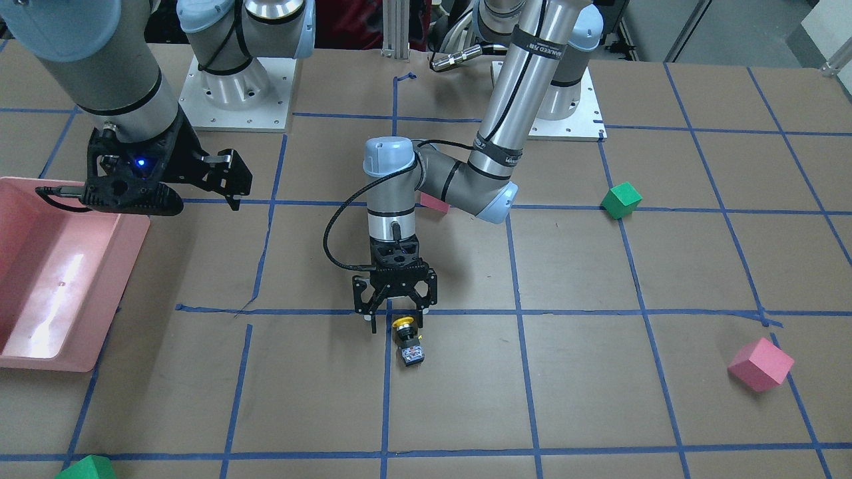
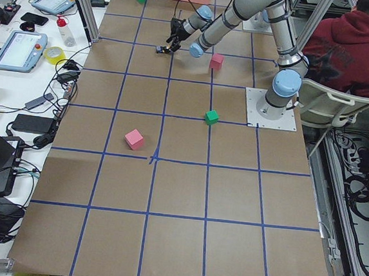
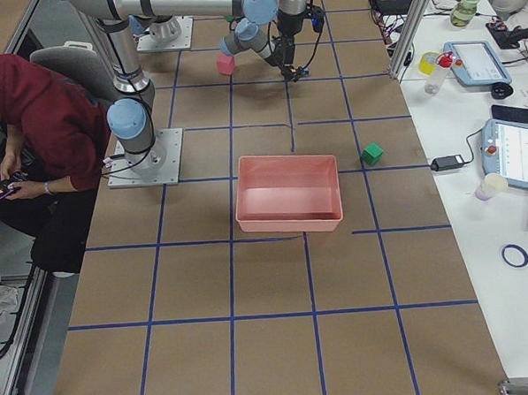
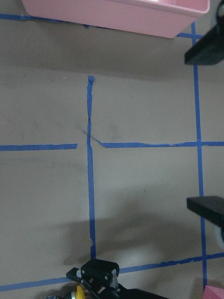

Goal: Align button upright
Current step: 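Rotate the held button with the left gripper so the yellow cap faces up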

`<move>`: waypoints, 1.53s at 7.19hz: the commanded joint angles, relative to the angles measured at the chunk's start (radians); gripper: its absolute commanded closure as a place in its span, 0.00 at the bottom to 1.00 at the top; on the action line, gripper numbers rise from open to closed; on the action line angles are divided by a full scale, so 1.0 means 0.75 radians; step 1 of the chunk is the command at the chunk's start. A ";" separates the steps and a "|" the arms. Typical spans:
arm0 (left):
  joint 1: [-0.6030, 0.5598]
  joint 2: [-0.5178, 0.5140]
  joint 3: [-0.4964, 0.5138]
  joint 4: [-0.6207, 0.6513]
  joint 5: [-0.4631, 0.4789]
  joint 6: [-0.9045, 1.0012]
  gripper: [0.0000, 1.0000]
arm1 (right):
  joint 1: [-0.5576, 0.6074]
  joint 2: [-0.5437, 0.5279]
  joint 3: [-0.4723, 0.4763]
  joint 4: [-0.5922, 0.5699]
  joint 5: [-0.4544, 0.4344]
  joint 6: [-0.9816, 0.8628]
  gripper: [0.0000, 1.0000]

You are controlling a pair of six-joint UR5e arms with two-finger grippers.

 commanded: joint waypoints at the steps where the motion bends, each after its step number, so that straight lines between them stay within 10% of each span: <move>1: 0.000 -0.005 -0.007 0.019 0.048 0.029 0.62 | -0.023 0.002 0.000 0.001 -0.002 -0.002 0.00; 3: 0.000 0.017 -0.005 0.017 0.050 0.037 0.96 | -0.041 -0.002 0.027 0.003 -0.022 -0.010 0.00; 6: 0.039 0.125 0.018 -0.155 0.012 0.076 1.00 | -0.041 -0.002 0.029 -0.003 -0.028 -0.010 0.00; 11: 0.268 0.296 0.479 -1.607 -0.844 -0.222 1.00 | -0.045 0.010 0.031 -0.023 -0.016 -0.008 0.00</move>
